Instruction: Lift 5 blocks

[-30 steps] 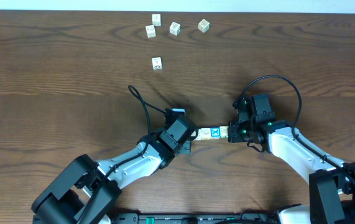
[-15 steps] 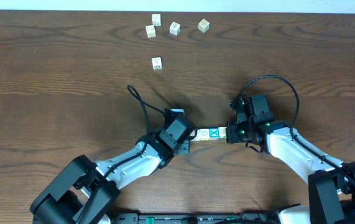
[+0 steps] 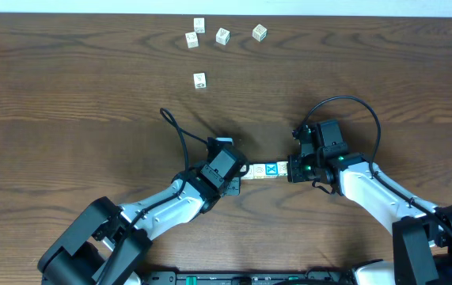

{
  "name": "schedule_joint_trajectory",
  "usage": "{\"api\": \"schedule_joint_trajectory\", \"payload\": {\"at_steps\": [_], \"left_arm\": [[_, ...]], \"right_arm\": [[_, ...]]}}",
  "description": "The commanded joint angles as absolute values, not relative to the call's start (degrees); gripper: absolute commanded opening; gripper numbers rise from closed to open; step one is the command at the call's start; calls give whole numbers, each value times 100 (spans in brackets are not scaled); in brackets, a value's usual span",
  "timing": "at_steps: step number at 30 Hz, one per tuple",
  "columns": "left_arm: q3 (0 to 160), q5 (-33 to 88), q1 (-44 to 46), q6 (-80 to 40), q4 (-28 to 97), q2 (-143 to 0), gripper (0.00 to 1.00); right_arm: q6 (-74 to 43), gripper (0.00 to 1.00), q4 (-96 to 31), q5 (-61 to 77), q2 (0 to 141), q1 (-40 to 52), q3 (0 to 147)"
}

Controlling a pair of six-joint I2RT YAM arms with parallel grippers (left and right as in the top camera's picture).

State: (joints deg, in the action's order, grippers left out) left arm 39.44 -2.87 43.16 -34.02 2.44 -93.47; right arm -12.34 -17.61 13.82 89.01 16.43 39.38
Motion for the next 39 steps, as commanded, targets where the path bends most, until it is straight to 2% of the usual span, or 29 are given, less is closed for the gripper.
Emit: {"api": "schedule_joint_trajectory", "payload": {"at_steps": [1, 18, 39], "left_arm": [[3859, -40, 4287, -3297, 209, -9299, 7], [3859, 561, 4287, -3044, -32, -9299, 7], [3859, 585, 4287, -3017, -73, -9056, 7]], "right_arm": [[-1105, 1, -1706, 1765, 8921, 1699, 3970], [-1017, 1, -1667, 1879, 8921, 1758, 3970], [-1017, 1, -1544, 1846, 8921, 2073, 3970]]}}
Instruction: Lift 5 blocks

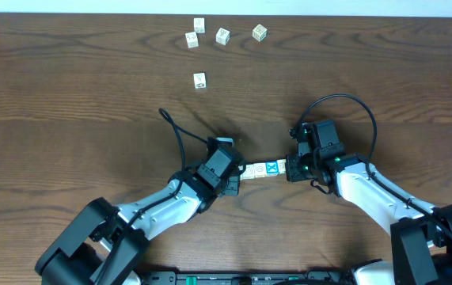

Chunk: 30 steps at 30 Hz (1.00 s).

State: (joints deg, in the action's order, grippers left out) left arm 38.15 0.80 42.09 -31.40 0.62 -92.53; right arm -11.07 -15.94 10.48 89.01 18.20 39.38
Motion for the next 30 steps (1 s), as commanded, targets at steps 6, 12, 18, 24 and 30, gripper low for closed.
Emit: {"api": "schedule_joint_trajectory", "payload": {"at_steps": [6, 12, 18, 24, 30], "left_arm": [[3859, 709, 4287, -3002, -75, -9041, 7], [3859, 683, 4287, -3004, -78, -9041, 7], [3859, 532, 4287, -3065, -99, -9041, 7], [3859, 493, 4281, -3068, -189, -9041, 7], [3859, 340, 4281, -3070, -183, -9043, 7]], "right_arm": [[-1020, 1, -1542, 1857, 8914, 2073, 3972], [-1020, 1, -1516, 1981, 8912, 2073, 3975], [-1017, 1, -1503, 1999, 8912, 2073, 3972], [-1017, 1, -1500, 1999, 8912, 2073, 3972], [-1020, 1, -1511, 1966, 8912, 2073, 3975]]}}
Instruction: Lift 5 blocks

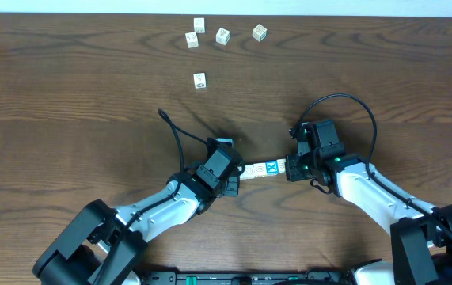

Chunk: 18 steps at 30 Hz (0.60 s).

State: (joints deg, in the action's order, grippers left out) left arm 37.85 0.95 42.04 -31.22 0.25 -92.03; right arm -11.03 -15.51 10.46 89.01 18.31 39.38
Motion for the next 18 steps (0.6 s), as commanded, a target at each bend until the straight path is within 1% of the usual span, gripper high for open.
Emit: {"api": "schedule_joint_trajectory", "payload": {"at_steps": [1, 10, 18], "left_arm": [[3859, 259, 4281, -3068, -183, -9043, 7], [3859, -141, 4281, -3063, -40, -9043, 7], [3859, -152, 4281, -3070, -34, -9043, 7]], "right_arm": [[-1020, 1, -1518, 1946, 8912, 2073, 3972], [-1017, 1, -1538, 1931, 8912, 2071, 3972], [-1020, 1, -1533, 1940, 8912, 2073, 3972]]}}
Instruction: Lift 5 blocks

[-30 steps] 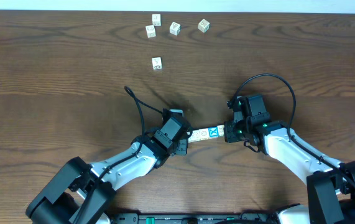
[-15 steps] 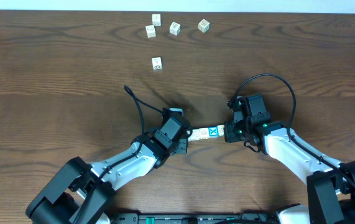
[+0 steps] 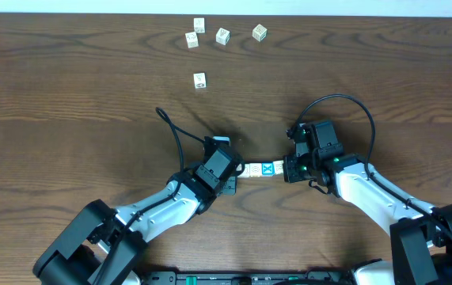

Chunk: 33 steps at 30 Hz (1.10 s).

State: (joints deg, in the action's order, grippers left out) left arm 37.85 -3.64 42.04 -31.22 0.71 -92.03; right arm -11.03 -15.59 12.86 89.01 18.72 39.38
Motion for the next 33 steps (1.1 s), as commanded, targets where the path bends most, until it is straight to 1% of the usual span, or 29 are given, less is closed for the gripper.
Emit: {"api": "schedule_joint_trajectory", "payload": {"at_steps": [1, 17, 26, 33], "left_arm": [[3859, -152, 4281, -3070, -34, -9043, 7], [3859, -62, 4283, -3186, -56, -9043, 7], [3859, -62, 4283, -3223, -56, -9043, 7], [3859, -49, 4283, -3221, -58, -9043, 7]], "right_arm": [[-1020, 1, -1531, 1964, 8912, 2073, 3972], [-1483, 1, -1691, 2003, 8910, 2075, 3975], [-2171, 1, -1800, 2003, 8910, 2250, 3975], [-2215, 1, -1780, 1999, 8910, 2335, 3975]]}}
